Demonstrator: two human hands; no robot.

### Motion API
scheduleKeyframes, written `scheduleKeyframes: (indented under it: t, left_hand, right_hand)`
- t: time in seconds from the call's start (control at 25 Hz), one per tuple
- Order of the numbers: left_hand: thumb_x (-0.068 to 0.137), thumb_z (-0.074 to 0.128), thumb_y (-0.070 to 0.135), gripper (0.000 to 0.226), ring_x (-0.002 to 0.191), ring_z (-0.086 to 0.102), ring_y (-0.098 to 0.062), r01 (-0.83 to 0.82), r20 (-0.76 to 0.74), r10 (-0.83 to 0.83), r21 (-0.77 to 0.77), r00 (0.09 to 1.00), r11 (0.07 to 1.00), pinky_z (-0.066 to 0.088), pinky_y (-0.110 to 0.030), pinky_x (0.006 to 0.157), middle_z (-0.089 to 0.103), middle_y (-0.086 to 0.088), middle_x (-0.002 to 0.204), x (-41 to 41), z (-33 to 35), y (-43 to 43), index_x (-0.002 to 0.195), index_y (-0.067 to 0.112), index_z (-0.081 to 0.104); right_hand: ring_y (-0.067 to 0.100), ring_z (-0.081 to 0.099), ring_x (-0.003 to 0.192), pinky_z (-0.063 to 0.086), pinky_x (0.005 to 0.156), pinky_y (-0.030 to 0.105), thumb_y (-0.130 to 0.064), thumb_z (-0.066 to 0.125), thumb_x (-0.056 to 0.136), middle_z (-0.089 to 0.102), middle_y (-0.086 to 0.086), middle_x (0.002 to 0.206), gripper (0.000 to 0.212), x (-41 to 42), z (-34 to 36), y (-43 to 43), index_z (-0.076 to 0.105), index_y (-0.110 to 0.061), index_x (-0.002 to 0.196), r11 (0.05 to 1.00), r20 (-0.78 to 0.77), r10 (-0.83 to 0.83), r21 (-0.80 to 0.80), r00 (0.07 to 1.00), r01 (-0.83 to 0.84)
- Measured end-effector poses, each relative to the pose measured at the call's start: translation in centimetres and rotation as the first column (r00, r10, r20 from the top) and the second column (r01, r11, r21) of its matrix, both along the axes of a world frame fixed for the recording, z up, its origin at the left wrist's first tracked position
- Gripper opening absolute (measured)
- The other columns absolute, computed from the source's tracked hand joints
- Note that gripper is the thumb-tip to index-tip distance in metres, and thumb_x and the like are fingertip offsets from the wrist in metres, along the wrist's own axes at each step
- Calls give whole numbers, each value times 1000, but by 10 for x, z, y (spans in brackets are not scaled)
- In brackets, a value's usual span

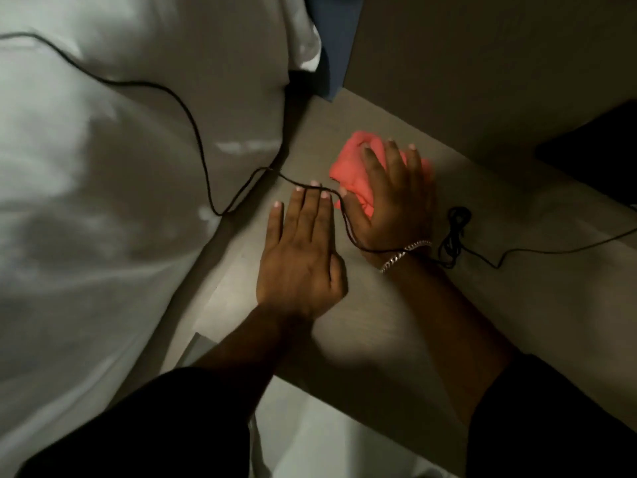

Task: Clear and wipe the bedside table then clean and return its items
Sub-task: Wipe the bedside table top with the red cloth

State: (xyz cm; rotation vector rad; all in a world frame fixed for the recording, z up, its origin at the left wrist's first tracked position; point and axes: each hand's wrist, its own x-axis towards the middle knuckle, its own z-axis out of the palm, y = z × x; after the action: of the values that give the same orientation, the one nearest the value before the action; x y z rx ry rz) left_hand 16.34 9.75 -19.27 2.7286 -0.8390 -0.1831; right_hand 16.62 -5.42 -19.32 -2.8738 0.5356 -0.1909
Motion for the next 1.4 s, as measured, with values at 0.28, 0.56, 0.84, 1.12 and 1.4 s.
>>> scheduleKeyframes:
  t: [0.28, 0.56, 0.84, 1.12, 1.4]
  left_hand:
    - [90, 35, 30, 67, 151, 17, -32, -27, 51, 30, -71, 998, 997, 7, -49, 123, 26, -17, 161, -1, -2, 4, 152, 6, 27]
    - [95, 26, 54, 73, 152, 15, -29, -40, 77, 43, -40, 996, 998, 11, -50, 123, 24, -15, 162, -2, -9, 0, 152, 7, 26]
    - [86, 31, 26, 57, 146, 33, -27, -145, -277, 43, -358, 960, 922, 14, -44, 122, 49, -12, 149, -1, 24, 8, 134, 8, 57]
    - [88, 25, 59, 77, 148, 14, -42, 9, -269, -18, -35, 963, 999, 10, -67, 116, 22, -16, 160, -141, 40, -62, 152, 17, 20]
    - [93, 31, 50, 64, 150, 16, -37, -169, -40, 170, 29, 985, 985, 12, -60, 119, 26, -12, 161, -43, 12, -9, 152, 25, 27]
  right_hand:
    - [42, 26, 146, 22, 120, 55, -55, 39, 90, 33, 17, 158, 71, -150, 6, 41, 31, -19, 151, 991, -179, -110, -96, 978, 94]
    - [43, 31, 143, 24, 118, 54, -52, 48, 88, 37, 20, 155, 69, -211, 16, 77, 41, -14, 146, 754, -128, -656, -82, 744, 652]
    - [32, 44, 137, 32, 115, 48, -46, 36, 85, 52, 16, 145, 64, -144, 28, 58, 57, -11, 134, 719, 77, -590, 503, 804, 480]
    - [32, 20, 151, 19, 117, 55, -35, 26, 101, 23, 12, 163, 55, -224, -9, 3, 23, -18, 153, 866, -149, -496, -15, 855, 500]
    - [28, 26, 149, 21, 117, 52, -42, 27, 98, 30, 8, 161, 58, -228, -12, 2, 26, -20, 152, 871, -58, -481, -143, 875, 470]
